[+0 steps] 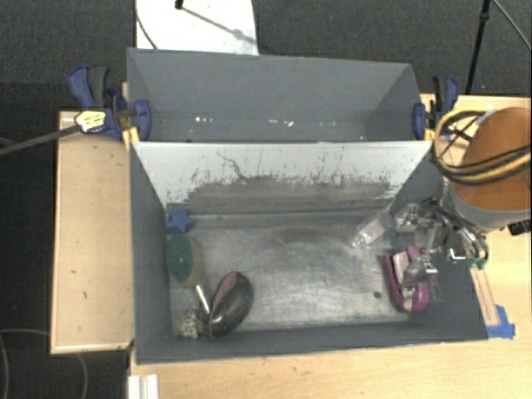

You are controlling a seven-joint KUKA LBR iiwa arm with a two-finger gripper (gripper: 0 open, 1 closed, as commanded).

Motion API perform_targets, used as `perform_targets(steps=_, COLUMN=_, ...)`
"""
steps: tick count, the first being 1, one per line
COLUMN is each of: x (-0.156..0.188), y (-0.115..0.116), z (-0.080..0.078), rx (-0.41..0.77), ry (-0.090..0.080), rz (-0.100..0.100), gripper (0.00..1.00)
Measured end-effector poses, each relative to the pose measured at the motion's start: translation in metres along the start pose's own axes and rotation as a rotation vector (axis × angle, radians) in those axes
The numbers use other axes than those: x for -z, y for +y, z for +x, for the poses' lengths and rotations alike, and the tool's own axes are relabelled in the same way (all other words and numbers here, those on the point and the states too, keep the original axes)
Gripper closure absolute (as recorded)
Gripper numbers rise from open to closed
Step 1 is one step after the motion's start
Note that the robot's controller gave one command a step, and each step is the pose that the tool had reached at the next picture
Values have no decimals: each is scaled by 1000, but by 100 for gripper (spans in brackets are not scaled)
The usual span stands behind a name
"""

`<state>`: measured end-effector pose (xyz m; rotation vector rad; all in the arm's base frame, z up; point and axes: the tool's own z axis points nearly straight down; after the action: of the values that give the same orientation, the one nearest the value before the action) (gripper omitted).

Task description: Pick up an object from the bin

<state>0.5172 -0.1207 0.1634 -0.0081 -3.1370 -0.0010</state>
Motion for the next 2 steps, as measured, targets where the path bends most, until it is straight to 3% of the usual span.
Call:
perform_targets(steps=1, x=-23, y=-29, z=-66, rx=-285, ry=-10, rz=0, gripper=0)
perform_targets(steps=2, x=-88, y=5, z=-56, rx=-222, ry=-1, rz=-2, gripper=0)
